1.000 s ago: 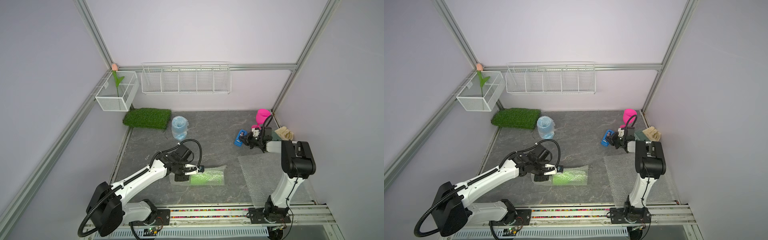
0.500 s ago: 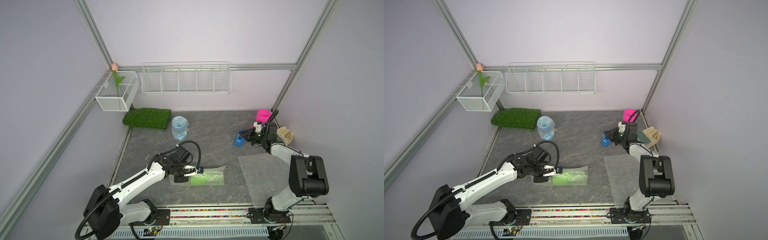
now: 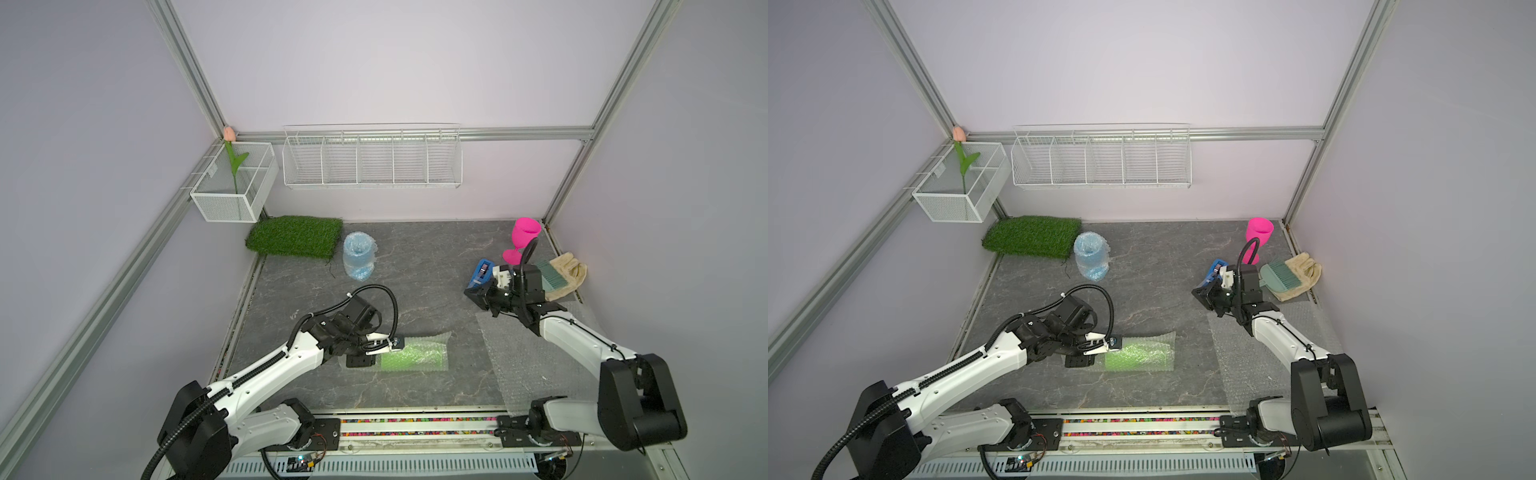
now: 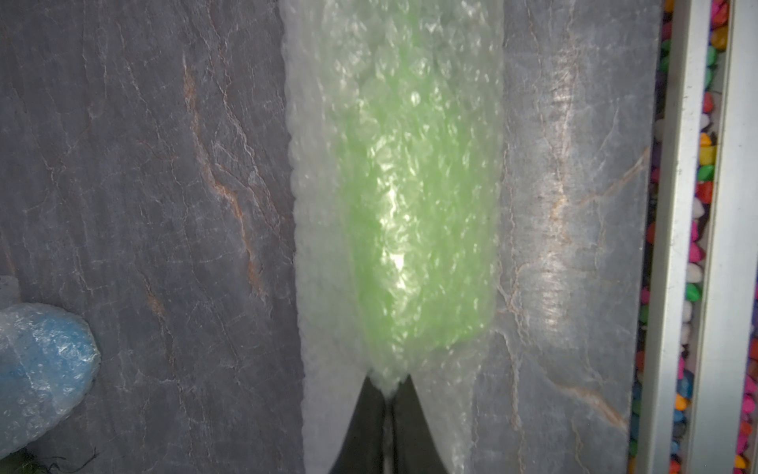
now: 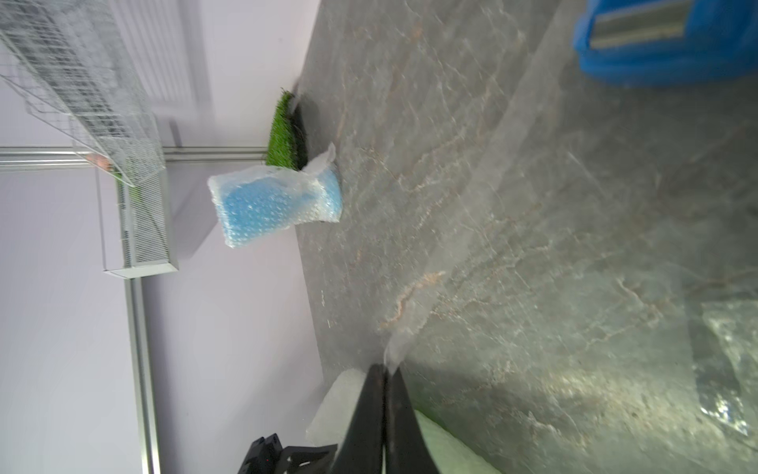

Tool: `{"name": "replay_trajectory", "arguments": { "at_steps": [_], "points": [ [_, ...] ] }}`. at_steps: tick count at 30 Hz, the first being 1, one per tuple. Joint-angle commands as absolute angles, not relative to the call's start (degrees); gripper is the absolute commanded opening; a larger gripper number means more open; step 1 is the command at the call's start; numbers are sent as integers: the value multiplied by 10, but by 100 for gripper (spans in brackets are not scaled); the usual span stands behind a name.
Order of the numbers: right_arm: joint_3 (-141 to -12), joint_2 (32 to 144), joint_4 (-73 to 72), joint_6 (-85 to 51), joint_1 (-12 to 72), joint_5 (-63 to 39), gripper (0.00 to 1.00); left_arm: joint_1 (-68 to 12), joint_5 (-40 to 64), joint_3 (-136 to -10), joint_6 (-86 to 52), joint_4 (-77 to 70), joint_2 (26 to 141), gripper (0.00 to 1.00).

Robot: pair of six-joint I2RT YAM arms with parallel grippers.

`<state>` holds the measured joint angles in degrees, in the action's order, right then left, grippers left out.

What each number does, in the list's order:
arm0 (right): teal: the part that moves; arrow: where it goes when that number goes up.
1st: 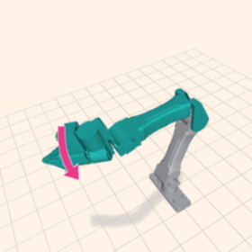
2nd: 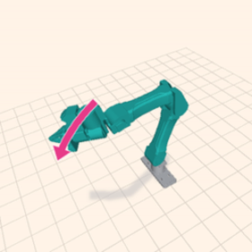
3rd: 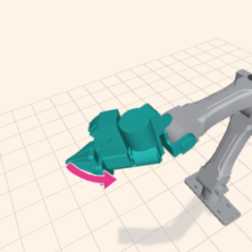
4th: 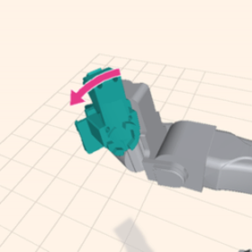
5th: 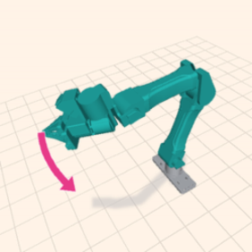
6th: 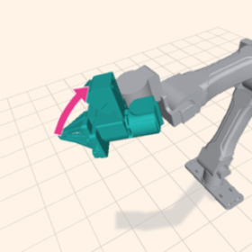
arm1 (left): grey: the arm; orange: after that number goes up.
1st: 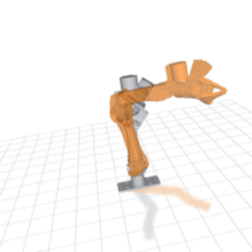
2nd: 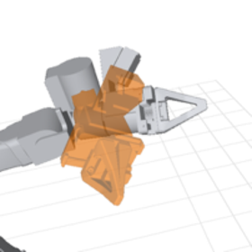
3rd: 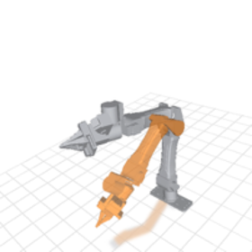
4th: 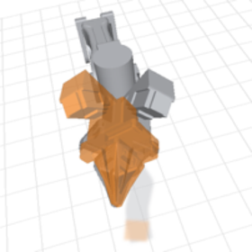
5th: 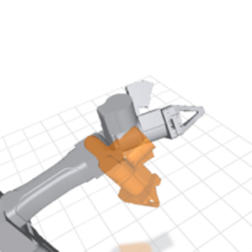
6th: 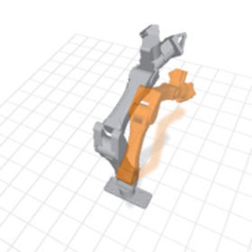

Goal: Wrap wine glasses in bubble wrap
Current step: Pull the tape from the tape cutter.

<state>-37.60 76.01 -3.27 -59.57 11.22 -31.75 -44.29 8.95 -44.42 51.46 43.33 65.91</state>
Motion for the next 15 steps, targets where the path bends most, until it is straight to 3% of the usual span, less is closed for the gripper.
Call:
{"name": "replay_trajectory", "arguments": {
  "at_steps": [1, 9, 12, 15],
  "points": [
    [-344, 763, -44, -614, 138, -302, 7, -444, 100, -443, 518, 430, 658, 8],
    [-286, 874, -173, -632, 185, -295, 8, -444, 98, -447, 517, 432, 665, 8],
    [-266, 891, -214, -659, 215, -284, 13, -444, 94, -447, 519, 433, 663, 8],
    [-257, 873, -203, -673, 242, -262, 25, -444, 93, -447, 518, 432, 660, 8]
  ]
}}
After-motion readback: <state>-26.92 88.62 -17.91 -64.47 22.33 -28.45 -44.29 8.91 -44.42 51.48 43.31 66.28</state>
